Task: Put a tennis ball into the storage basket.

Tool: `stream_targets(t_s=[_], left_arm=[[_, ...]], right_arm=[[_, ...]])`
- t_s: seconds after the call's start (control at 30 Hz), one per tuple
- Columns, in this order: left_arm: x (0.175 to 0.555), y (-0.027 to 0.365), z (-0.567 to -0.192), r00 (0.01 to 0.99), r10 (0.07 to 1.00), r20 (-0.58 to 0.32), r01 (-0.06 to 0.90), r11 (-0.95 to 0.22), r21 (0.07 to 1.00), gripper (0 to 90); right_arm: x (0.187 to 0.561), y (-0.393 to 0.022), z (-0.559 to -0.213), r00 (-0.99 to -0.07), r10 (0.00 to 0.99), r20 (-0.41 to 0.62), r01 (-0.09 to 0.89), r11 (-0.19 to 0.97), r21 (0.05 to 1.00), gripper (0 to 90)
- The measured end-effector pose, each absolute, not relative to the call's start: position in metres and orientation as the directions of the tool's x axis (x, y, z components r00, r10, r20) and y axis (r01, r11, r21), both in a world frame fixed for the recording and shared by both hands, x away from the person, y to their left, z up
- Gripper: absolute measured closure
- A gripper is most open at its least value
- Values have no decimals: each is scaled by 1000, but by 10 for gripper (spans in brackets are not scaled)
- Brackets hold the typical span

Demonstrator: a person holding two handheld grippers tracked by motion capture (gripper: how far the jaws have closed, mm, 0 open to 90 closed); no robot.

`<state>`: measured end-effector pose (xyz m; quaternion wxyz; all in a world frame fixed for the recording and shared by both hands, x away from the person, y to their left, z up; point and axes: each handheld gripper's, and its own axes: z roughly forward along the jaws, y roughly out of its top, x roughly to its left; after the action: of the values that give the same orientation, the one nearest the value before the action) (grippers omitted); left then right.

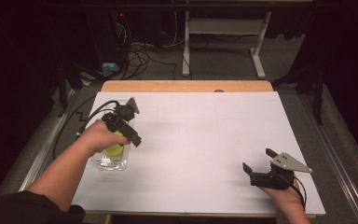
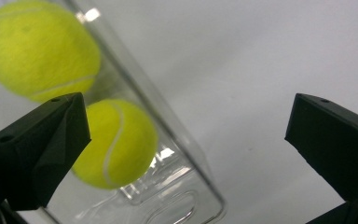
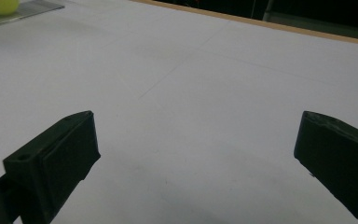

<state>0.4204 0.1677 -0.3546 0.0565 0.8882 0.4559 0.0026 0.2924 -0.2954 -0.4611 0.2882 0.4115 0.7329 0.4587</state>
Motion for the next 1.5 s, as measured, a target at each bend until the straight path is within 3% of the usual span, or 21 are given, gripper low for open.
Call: stream_targets(t_s=[0.83, 1.5], left_arm=[[415, 97, -359, 670, 738, -77, 740, -658, 136, 5], [407, 84, -400, 684, 724, -91, 729, -676, 105, 5]], right_arm=[[292, -294, -461, -500, 865, -48, 336, 245, 910, 0], [292, -293, -461, -504, 862, -47, 335, 245, 910, 0]])
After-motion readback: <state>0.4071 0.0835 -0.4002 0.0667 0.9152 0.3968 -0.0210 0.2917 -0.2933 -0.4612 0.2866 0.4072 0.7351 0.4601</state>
